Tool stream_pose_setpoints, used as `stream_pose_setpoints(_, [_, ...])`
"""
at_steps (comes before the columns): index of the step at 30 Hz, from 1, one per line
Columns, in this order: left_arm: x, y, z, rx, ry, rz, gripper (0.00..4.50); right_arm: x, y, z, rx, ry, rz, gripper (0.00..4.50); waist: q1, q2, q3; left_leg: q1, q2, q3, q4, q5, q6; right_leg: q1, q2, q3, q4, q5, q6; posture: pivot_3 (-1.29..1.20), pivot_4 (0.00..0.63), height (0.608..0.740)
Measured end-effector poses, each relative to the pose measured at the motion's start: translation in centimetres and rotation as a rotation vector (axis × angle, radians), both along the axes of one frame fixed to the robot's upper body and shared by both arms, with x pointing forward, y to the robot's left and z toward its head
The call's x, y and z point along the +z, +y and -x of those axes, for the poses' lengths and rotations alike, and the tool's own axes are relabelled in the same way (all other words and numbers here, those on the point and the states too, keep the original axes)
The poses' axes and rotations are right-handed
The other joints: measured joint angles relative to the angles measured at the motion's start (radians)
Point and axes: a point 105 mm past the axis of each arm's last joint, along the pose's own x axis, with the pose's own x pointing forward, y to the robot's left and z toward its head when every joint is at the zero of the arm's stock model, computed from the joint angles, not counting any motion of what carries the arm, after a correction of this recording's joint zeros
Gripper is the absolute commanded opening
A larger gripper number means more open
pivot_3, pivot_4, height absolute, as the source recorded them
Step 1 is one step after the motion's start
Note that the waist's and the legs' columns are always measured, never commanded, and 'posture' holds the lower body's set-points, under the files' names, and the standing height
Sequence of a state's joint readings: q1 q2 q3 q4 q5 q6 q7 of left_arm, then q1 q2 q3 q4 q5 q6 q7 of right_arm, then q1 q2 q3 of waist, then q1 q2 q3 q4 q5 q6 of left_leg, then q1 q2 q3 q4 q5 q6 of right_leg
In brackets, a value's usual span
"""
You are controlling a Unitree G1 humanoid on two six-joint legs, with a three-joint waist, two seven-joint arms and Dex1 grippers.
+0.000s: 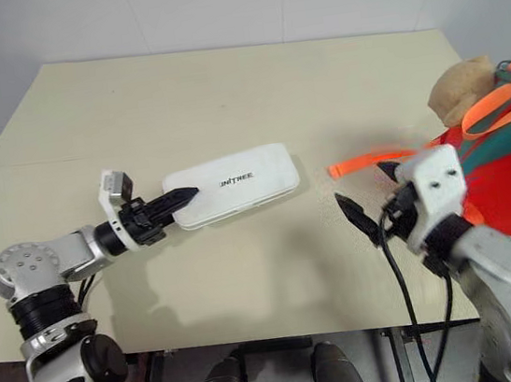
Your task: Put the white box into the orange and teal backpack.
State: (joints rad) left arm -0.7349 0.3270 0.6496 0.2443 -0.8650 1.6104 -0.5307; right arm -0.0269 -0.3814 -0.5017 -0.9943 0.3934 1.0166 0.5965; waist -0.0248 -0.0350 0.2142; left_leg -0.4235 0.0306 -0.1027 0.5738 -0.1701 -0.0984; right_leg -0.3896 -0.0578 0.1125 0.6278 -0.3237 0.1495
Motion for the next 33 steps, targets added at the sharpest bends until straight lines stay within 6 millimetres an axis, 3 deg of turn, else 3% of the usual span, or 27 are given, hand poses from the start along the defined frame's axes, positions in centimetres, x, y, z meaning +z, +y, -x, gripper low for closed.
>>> stream_pose_setpoints(5, [1.2,-1.1,-0.6,-0.022,-0.022,0.013,1.31,0.0,-3.5,1.9,-0.206,-0.064,-0.026,4.5,-0.008,0.0,0.0,0.0,-0.001,0.003,0.001,0.0,0.0,0.001,-0.001,0.002,-0.004,-0.005,-0.012,0.0,0.15,0.74])
stream_pose_setpoints(9, [0.7,-2.0,-0.9,-0.055,0.015,0.021,1.31,-0.8,-5.5,3.0,-0.364,-0.075,-0.047,4.5,-0.006,0.0,0.0,0.0,-0.001,0.003,0.0,0.0,0.0,0.0,-0.001,0.003,-0.004,-0.006,-0.013,0.0,0.15,0.74])
stream_pose_setpoints(15, [0.6,-3.0,-1.2,-0.088,0.022,0.012,1.31,-0.4,-7.2,2.5,-0.564,-0.142,-0.085,4.5,-0.006,0.0,0.0,0.0,-0.001,0.003,0.001,0.0,0.0,0.0,-0.001,0.003,-0.004,-0.005,-0.014,0.0,0.15,0.74])
stream_pose_setpoints(21, [0.7,-3.0,-1.2,-0.087,0.019,0.013,1.31,-0.5,-8.8,0.4,-0.647,-0.179,-0.135,4.5,-0.005,0.0,0.0,0.0,-0.001,0.003,0.0,0.0,0.001,0.0,-0.002,0.003,-0.005,-0.005,-0.014,0.0,0.15,0.74])
stream_pose_setpoints(25, [0.8,-3.0,-0.9,-0.09,0.003,0.01,1.31,-1.0,-8.9,-1.7,-0.652,-0.181,-0.173,4.5,-0.006,0.0,0.0,0.0,-0.001,0.003,-0.001,0.0,0.001,0.0,-0.002,0.003,-0.004,-0.003,-0.011,0.0,0.15,0.74])
stream_pose_setpoints(28, [0.8,-3.0,-0.7,-0.087,-0.005,0.009,1.31,-1.2,-9.0,-3.2,-0.652,-0.187,-0.193,4.5,-0.005,0.0,0.0,0.0,-0.001,0.003,-0.002,0.0,0.001,-0.001,-0.001,0.002,-0.004,0.002,0.0,0.0,0.15,0.74])
stream_pose_setpoints(33, [0.8,-2.4,-0.3,-0.057,-0.02,0.006,1.31,-1.5,-8.7,-6.2,-0.65,-0.186,-0.2,4.5,-0.008,0.001,0.0,0.0,-0.001,0.003,-0.004,0.001,0.001,-0.001,-0.001,0.003,-0.003,0.003,0.001,0.0,0.15,0.74])
